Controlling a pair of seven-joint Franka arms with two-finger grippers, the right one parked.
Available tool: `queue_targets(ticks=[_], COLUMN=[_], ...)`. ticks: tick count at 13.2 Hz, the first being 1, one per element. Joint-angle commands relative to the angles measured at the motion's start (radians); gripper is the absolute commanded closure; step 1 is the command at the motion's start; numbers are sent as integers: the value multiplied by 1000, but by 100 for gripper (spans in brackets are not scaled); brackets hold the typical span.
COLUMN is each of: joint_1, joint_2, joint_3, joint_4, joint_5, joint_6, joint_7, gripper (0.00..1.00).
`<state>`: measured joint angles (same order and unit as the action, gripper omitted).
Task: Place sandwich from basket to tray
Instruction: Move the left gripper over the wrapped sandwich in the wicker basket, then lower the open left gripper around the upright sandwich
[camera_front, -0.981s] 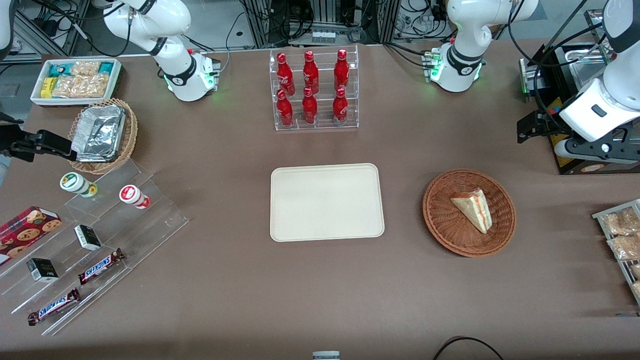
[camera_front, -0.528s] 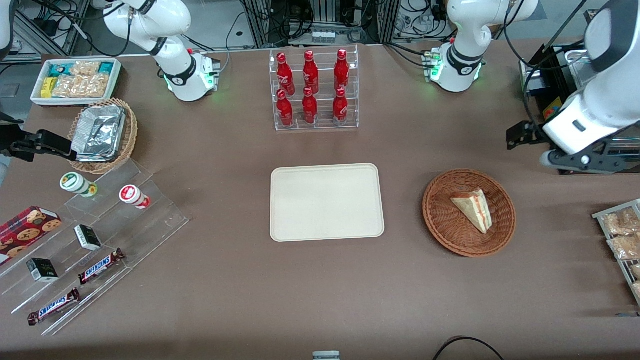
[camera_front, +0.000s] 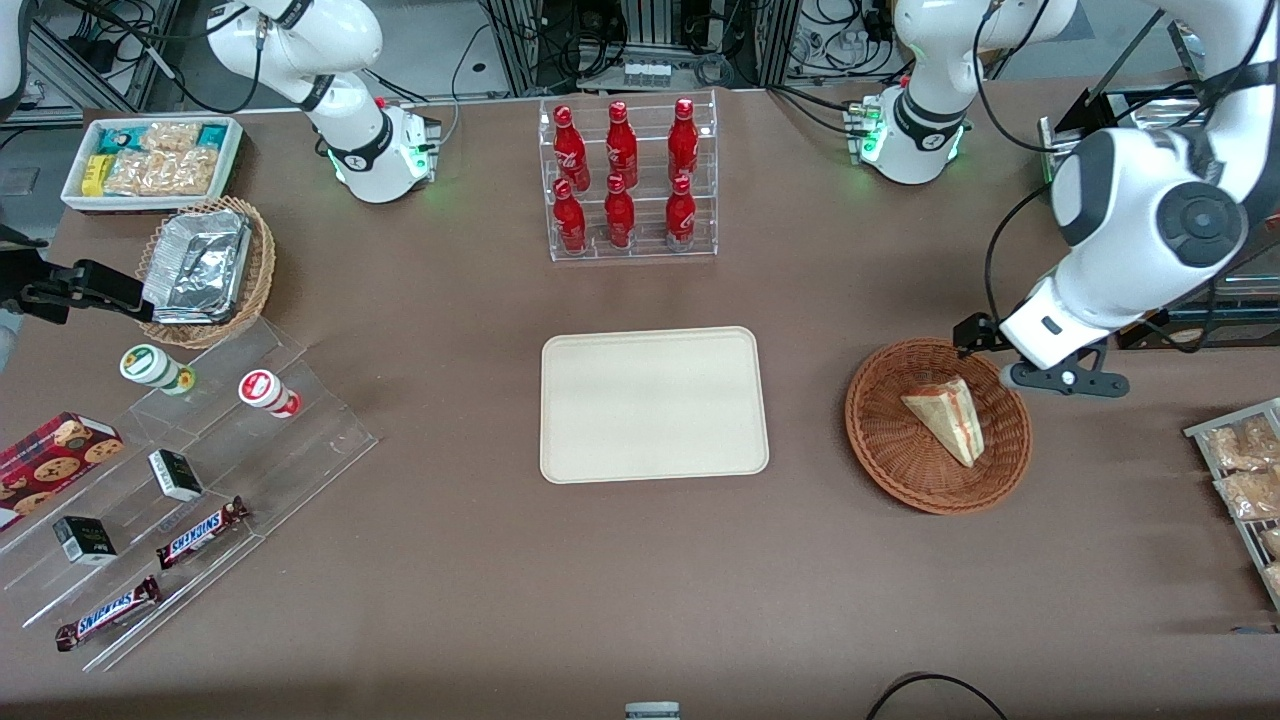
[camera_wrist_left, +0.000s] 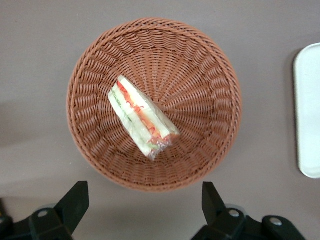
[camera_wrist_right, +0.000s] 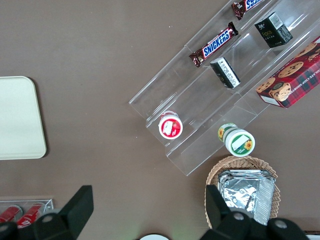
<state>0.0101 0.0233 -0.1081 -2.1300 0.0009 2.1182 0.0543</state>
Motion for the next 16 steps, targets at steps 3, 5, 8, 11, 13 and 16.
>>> queue_targets(ticks=[3, 5, 8, 11, 13, 16], joint_1=[27, 25, 11, -1, -1, -1], joint_2=[24, 49, 93, 116, 133, 150], joint_3=[-1, -1, -7, -7, -8, -7], joint_4=[-94, -96, -90, -91, -87, -84], joint_5=[-9, -9, 2, 4, 7, 11], joint_6=[164, 201, 236, 270, 283, 281], joint_7=[-127, -328, -673, -835, -886, -875], gripper=[0, 0, 0, 0, 0, 0])
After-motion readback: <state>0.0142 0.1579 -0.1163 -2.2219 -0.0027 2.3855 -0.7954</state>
